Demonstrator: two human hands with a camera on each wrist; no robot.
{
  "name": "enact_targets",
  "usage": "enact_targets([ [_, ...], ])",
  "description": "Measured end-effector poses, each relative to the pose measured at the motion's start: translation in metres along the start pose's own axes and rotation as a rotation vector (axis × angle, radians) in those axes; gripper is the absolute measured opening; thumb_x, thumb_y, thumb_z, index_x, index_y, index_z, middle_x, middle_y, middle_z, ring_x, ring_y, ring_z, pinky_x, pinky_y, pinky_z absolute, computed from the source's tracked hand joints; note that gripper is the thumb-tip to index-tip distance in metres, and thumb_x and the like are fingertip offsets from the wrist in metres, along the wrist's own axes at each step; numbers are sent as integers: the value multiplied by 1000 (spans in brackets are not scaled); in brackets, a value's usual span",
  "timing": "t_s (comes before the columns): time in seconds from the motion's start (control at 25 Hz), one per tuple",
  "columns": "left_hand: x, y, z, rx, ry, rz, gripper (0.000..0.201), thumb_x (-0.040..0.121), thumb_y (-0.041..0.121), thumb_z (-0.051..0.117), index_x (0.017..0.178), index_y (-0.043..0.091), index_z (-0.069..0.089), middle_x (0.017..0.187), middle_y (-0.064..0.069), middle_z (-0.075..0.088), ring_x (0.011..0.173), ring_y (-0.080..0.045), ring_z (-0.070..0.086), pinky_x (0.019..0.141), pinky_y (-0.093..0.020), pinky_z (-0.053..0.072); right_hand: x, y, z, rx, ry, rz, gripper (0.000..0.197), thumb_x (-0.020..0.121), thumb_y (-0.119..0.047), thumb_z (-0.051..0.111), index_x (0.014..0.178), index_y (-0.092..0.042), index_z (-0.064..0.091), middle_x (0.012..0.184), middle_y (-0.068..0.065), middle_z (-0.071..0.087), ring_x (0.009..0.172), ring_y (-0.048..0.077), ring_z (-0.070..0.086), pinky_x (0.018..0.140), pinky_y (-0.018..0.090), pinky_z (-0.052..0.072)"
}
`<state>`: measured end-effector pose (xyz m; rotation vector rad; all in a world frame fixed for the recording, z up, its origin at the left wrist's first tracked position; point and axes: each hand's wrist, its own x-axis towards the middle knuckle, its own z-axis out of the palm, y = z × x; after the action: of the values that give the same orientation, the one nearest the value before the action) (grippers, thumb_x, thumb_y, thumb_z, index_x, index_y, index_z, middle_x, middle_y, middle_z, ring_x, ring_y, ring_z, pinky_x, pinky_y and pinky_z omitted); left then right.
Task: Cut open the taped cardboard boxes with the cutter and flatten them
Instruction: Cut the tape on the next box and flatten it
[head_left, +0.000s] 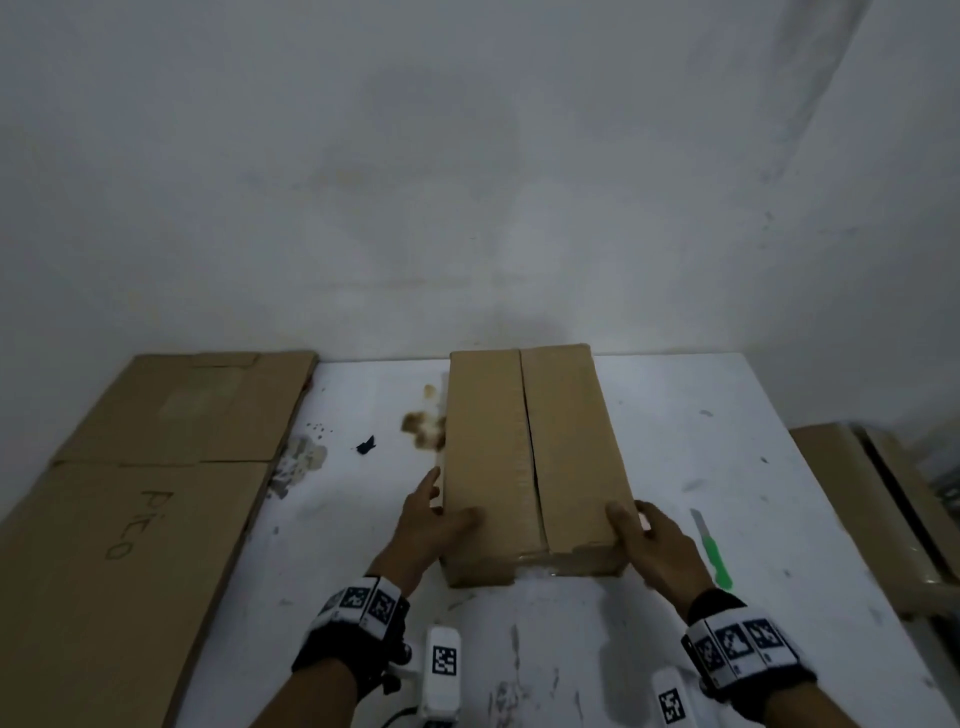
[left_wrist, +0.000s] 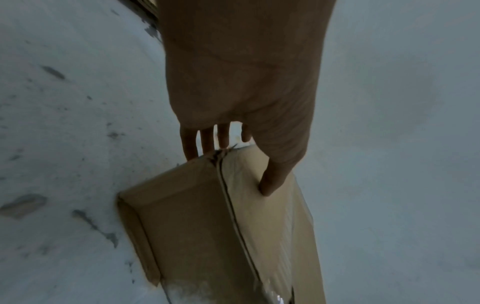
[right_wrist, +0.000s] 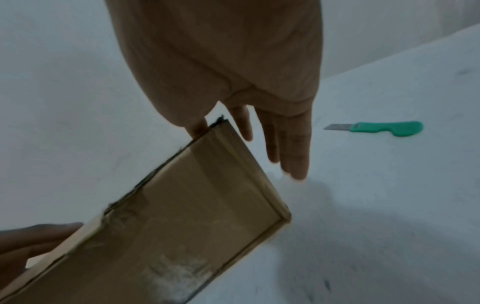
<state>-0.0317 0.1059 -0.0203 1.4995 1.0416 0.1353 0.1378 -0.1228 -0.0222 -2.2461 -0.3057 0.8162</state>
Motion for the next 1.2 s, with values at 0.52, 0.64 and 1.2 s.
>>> enact_targets([
  [0.52,41,41,20,130,47,-28,110,62,44,92,146,22,26,141,-4,51,124,-27,53,107,-47,46,71,-54,-24,24,-80,-23,80,92,-55,60,156,-22,24,152,14,43,136,33,45,108,42,40],
  [0.64,41,34,23,150,29,-14,120,56,57,90,149,33,18,139,2,49,125,-26,52,108,-49,43,76,-49,-23,89,-242,87,80,85,-69,59,151,-32,33,149,7,47,128,34,51,98,52,48],
  [1.2,15,93,57,31,-123,-112,54,98,63,36,135,27,53,136,1,56,118,-21,55,101,-41,41,23,-101,-66,222,-29,-399,58,84,-58,67,139,-53,47,121,-3,54,98,9,59,80,20,51],
])
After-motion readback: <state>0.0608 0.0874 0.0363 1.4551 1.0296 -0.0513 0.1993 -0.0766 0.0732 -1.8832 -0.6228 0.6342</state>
